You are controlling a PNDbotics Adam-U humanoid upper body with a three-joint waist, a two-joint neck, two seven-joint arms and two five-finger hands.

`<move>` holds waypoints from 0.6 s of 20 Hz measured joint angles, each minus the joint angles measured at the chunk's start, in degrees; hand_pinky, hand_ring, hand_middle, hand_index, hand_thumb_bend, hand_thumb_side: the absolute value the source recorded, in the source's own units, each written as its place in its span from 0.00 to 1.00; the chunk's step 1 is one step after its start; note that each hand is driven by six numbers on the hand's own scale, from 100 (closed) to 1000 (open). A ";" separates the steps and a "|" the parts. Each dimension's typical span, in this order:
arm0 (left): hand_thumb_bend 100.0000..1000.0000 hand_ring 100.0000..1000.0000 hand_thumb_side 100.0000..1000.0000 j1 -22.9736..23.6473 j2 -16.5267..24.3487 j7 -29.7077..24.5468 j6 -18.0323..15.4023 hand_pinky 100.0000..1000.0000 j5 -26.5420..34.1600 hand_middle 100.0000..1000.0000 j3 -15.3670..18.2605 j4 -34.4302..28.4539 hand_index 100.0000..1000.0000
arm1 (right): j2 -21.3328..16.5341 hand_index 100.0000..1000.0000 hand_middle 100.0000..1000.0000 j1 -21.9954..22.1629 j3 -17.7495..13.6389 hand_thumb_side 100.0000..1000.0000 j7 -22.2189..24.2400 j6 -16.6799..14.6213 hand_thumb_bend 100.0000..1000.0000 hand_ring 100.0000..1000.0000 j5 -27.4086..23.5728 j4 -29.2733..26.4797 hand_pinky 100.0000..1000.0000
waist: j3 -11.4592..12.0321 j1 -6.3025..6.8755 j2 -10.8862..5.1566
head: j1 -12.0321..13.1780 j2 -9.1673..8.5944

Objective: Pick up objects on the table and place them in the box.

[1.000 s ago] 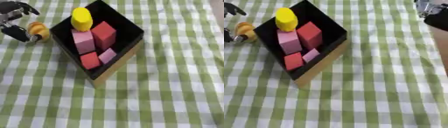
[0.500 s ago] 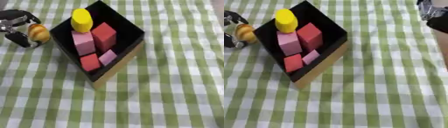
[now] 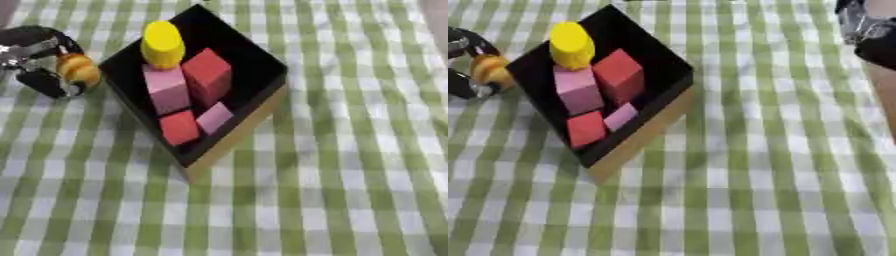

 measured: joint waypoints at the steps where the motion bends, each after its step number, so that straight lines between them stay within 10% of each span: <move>1: 0.16 0.75 0.15 -0.05 -0.02 0.16 -0.02 0.81 -0.11 0.70 0.03 0.10 0.78 | 0.00 0.83 0.54 0.02 -0.01 0.51 -0.02 0.00 0.00 0.65 0.00 0.00 0.76 | -0.05 0.00 0.00 | 0.03 0.00; 12: 0.06 0.66 0.00 -0.11 -0.46 2.21 -0.66 0.77 -1.89 0.60 0.07 0.69 0.69 | 0.01 0.83 0.53 0.56 -0.11 0.52 -0.41 0.16 0.00 0.64 -0.21 0.00 0.76 | -0.42 0.04 0.04 | 0.04 0.20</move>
